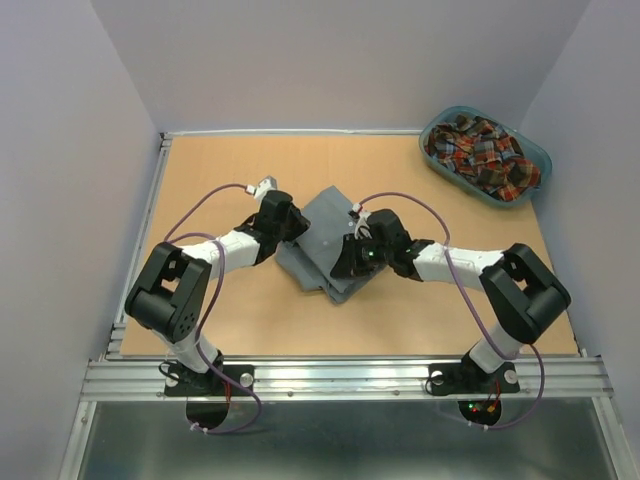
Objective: Fold and stack the long sleeve shirts
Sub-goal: Fold the shirt
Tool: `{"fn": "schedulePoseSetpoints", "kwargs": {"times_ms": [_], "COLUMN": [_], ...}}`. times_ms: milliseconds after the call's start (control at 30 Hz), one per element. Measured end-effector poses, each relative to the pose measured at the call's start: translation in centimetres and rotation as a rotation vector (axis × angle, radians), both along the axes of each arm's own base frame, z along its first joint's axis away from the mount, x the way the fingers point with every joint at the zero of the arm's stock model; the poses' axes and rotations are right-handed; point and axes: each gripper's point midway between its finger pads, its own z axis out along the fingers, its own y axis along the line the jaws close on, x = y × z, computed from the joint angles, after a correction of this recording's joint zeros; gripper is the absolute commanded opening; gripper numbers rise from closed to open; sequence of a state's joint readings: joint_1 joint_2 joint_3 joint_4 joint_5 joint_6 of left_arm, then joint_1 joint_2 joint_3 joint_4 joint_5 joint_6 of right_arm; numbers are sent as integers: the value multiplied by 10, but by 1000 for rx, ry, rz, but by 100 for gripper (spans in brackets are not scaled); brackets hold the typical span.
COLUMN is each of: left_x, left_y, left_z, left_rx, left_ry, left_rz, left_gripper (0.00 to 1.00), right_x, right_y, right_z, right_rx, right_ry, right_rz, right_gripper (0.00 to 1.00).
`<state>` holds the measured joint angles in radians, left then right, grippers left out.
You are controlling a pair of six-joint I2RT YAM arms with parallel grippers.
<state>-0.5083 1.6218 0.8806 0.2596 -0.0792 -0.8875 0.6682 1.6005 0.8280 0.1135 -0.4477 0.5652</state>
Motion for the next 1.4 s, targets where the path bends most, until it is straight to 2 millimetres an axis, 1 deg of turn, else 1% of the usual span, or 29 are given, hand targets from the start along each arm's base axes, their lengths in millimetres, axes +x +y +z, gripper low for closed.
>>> {"fn": "schedulePoseSetpoints", "kwargs": {"times_ms": [33, 67, 167, 200, 233, 267, 400, 467, 533, 600, 633, 667, 733, 767, 833, 867, 933, 967, 1000, 1067, 1167, 1233, 1267, 1300, 1333, 1367, 1400], "left_x": [-5, -14, -36, -39, -39, -39, -42, -44, -45, -46, -47, -47, -46, -43, -35, -28, -13, -7, -3, 8, 10, 3, -4, -11, -17, -20, -18], "left_y": [3, 9, 27, 30, 32, 34, 39, 40, 41, 43, 44, 45, 48, 48, 47, 43, 36, 33, 30, 25, 23, 23, 24, 26, 27, 26, 24], "left_z": [-8, -23, -57, -62, -61, -60, -60, -56, -51, -39, -34, -23, -4, 8, 30, 45, 65, 71, 73, 65, 25, -5, -26, -43, -55, -63, -60], "left_rx": [1, 7, 19, 6, -19, -31, -62, -66, -68, -76, -78, -83, -85, -89, -93, -100, -108, -111, -112, -105, -77, -70, -68, -67, -72, -95, -119], "left_ry": [12, 44, 125, 136, 131, 126, 119, 112, 106, 87, 78, 58, 14, -11, -62, -92, -134, -147, -150, -139, -57, 12, 64, 105, 138, 149, 140], "left_rz": [4, 14, 52, 65, 76, 84, 103, 102, 103, 105, 107, 107, 111, 112, 108, 102, 90, 83, 81, 77, 83, 87, 93, 95, 105, 107, 110], "left_gripper": [29, 28, 28, 28, 28, 28, 32, 35, 40, 44, 47, 50, 54, 55, 55, 55, 53, 52, 50, 45, 41, 39, 38, 38, 36, 36, 36], "right_x": [-3, -8, -19, -23, -27, -28, -28, -28, -29, -29, -27, -26, -19, -15, 4, 13, 38, 46, 58, 69, 79, 88, 91, 93, 92, 91, 87], "right_y": [0, -2, -6, -8, -9, -9, -6, -6, -7, -9, -10, -11, -15, -16, -22, -26, -36, -39, -47, -55, -62, -68, -72, -80, -86, -95, -103], "right_z": [-7, -19, -41, -48, -55, -57, -54, -53, -51, -44, -36, -32, -11, -4, 21, 31, 50, 57, 64, 69, 65, 54, 47, 29, 14, -5, -24], "right_rx": [-2, -12, -20, -20, -19, -15, 17, 17, 12, 11, 12, 13, 27, 34, 65, 78, 104, 115, 125, 147, 194, 240, 254, 258, 256, 244, 234], "right_ry": [20, 52, 110, 130, 156, 167, 170, 165, 160, 140, 120, 105, 52, 36, -21, -43, -88, -102, -117, -122, -93, -63, -48, -12, 28, 71, 122], "right_rz": [5, 10, 19, 21, 22, 23, 41, 44, 47, 48, 43, 38, 22, 12, -25, -47, -97, -111, -139, -158, -171, -187, -200, -225, -245, -276, -306], "right_gripper": [22, 22, 22, 22, 22, 22, 24, 27, 34, 38, 41, 43, 48, 49, 50, 50, 50, 50, 50, 50, 50, 50, 49, 49, 49, 48, 48]}}
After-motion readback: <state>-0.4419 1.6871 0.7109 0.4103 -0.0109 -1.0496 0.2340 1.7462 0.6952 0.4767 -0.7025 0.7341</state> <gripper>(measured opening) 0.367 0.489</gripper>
